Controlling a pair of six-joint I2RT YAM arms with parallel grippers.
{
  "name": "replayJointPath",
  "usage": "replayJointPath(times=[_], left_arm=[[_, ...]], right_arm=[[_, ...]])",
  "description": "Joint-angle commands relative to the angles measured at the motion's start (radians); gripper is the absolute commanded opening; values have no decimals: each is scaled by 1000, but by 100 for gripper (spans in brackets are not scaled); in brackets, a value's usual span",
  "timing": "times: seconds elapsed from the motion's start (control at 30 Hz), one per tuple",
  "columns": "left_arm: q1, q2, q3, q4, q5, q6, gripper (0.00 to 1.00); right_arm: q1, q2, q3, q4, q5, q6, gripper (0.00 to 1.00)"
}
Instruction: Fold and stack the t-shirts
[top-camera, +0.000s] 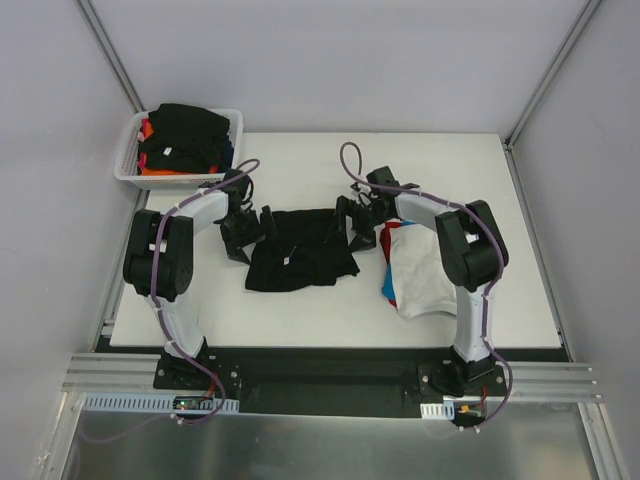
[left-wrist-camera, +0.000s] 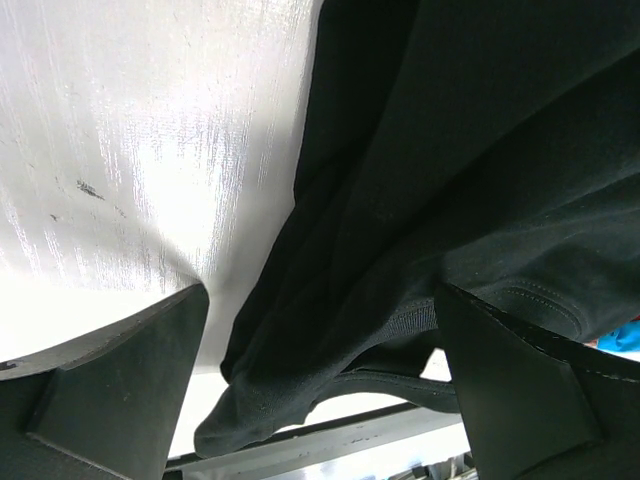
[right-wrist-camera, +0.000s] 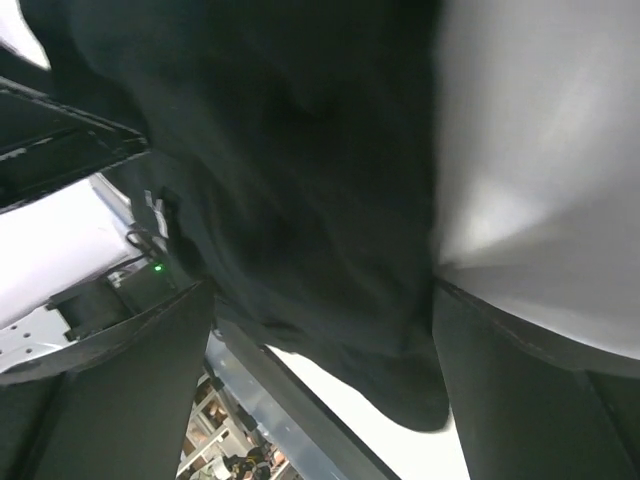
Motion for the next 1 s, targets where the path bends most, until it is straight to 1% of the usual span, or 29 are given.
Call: replayJointPath(times=[0.0, 0.3, 0.4, 0.47, 0.83, 0.9, 0.93, 0.97], left_arm=[[6, 45, -63, 85, -14, 41, 99], [4, 77, -57, 154, 42, -4, 97], [3, 81, -67, 174, 54, -24, 92], [3, 72, -77, 178, 59, -28, 87], [3, 6, -175, 191, 52, -14, 86], [3, 6, -186, 192, 49, -12, 85], [3, 6, -187, 194, 48, -14, 84], [4, 8, -186, 194, 51, -12, 79]], right_arm=[[50, 61, 11, 88, 4, 48, 91], [120, 121, 31, 168, 20, 128, 90], [140, 124, 28, 179, 33, 141, 87], [148, 125, 27, 186, 38, 149, 85], [214, 170, 39, 283, 52, 237, 85], [220, 162, 25, 286, 58, 238, 79], [218, 161, 22, 285, 58, 238, 63], [218, 158, 15, 283, 58, 240, 48]])
